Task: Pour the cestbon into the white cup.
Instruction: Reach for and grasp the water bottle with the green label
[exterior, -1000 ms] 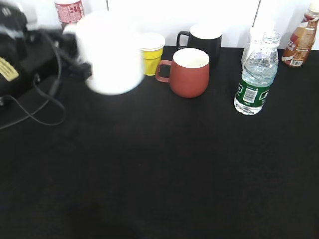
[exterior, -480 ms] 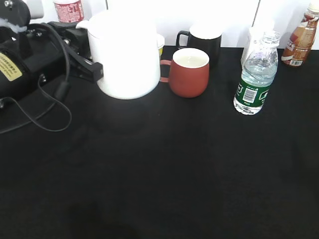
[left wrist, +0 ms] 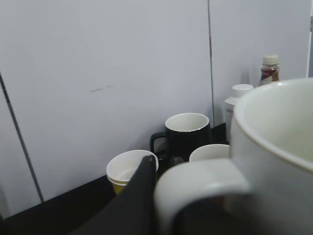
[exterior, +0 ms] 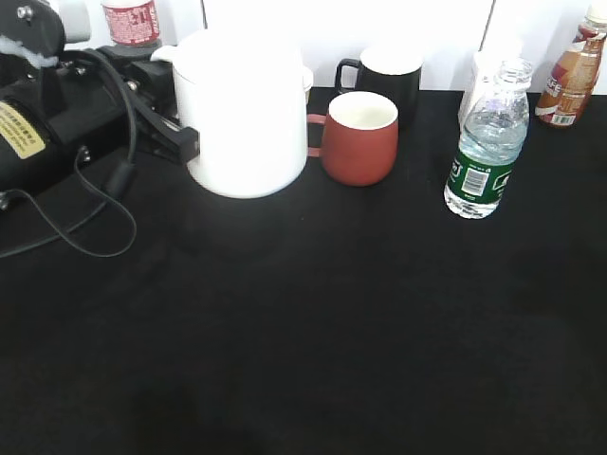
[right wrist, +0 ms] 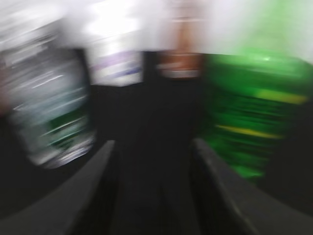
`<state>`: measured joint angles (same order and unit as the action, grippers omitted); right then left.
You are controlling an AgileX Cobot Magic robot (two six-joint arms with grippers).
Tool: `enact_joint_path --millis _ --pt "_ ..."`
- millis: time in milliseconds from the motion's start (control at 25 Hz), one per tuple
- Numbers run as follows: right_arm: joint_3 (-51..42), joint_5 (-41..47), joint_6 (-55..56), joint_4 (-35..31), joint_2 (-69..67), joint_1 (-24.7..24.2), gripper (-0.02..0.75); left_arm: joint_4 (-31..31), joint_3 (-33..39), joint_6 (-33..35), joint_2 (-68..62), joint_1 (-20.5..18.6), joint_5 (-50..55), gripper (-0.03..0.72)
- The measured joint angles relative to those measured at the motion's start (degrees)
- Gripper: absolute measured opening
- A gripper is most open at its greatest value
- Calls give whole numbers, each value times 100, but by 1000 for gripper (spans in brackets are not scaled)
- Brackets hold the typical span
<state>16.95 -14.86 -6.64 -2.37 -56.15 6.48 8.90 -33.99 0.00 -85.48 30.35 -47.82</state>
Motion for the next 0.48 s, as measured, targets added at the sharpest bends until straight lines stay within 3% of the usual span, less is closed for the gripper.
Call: enact_joint_path --millis 40,80,160,320,480 --pt "0 -209 21 37 -460 294 376 1 0 0 0 0 0 48" --pt "0 -457 149 50 -875 460 435 1 0 0 0 0 0 48" --pt "-4 -1265 527 62 -1742 519 626 1 0 0 0 0 0 48" --pt "-4 -3664 779 323 -3481 521 575 1 0 0 -23 0 0 48" --pt "29 -4664 1291 738 -4470 521 622 1 0 0 -23 0 14 47"
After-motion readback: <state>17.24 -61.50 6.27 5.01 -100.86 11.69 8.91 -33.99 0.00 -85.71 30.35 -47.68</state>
